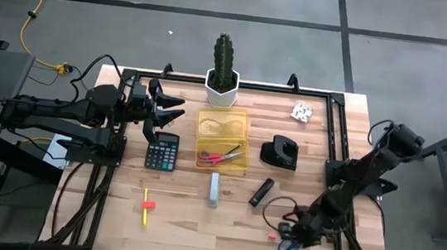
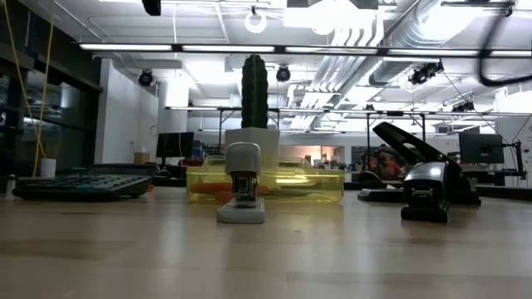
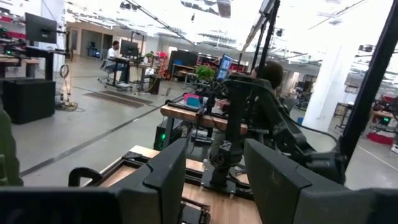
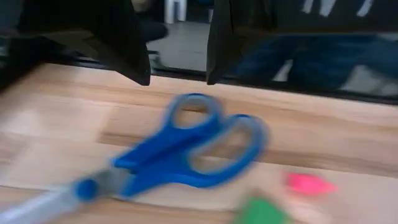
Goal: Pick & place school supplies into a supply box
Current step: Put the blue scissors into the yellow supply box
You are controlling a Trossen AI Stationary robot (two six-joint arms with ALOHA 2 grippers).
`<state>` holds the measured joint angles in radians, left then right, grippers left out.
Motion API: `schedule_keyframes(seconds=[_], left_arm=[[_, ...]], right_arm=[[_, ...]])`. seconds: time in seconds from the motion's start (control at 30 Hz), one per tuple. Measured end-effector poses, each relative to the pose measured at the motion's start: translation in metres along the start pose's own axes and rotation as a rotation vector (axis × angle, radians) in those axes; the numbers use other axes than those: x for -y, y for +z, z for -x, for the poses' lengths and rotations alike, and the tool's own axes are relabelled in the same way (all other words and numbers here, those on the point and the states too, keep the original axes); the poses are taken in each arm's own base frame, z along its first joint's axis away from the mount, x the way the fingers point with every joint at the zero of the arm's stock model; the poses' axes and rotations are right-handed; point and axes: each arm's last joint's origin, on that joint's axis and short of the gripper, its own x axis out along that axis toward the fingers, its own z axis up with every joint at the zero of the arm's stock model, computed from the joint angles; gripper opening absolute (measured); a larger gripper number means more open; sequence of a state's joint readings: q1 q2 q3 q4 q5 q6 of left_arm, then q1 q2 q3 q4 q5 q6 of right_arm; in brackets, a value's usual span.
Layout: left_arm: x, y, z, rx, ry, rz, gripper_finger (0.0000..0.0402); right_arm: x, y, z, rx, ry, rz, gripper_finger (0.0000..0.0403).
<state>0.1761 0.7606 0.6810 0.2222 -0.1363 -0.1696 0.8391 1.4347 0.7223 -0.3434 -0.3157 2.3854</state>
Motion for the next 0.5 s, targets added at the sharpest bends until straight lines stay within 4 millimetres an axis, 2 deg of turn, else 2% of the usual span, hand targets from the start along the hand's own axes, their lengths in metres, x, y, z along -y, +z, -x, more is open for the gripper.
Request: schedule_keyframes(seconds=[0.13, 0.5], left_arm=[[0.0, 0.0, 0.0, 0.002, 0.008, 0.002, 0.015], [0.0, 0.0, 0.0, 0.004, 0.008, 0.002, 0.015]], right_arm=[[0.007, -0.001, -0.006, 0.006, -0.065, -0.011, 0.0151], [0.016, 0.01, -0.004, 0.133, -0.139, -0.028, 0.0151]])
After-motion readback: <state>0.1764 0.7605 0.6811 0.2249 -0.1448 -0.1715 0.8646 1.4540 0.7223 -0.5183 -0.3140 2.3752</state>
